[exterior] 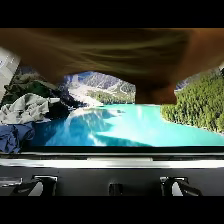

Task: Fold the clothes and pants, and hang the long-sleeved shirts on hangers.

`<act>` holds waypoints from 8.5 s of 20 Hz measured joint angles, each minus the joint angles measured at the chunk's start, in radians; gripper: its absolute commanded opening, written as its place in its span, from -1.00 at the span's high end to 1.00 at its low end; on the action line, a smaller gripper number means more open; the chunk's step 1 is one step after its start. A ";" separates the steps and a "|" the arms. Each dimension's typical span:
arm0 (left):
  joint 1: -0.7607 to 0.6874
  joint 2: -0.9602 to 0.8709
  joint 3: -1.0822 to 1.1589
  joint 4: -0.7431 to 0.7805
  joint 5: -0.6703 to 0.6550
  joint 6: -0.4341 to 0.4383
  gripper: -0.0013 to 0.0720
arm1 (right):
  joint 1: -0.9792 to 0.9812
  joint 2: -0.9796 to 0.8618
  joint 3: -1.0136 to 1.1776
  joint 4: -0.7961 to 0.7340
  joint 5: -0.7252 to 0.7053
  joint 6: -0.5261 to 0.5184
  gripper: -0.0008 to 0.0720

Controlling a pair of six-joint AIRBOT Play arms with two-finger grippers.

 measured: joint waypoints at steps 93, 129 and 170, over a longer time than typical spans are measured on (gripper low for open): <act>0.255 -0.585 -1.254 0.170 -0.386 0.164 0.89 | -0.012 -0.385 -1.286 -0.208 0.502 0.237 -0.79; -0.031 -1.156 -0.243 0.020 -0.401 -0.130 -0.03 | 0.043 -1.053 -0.523 0.324 0.143 0.219 0.56; -0.848 -1.307 -0.130 -0.330 0.055 -0.274 0.88 | 0.233 -0.516 -0.500 0.332 0.433 0.265 0.86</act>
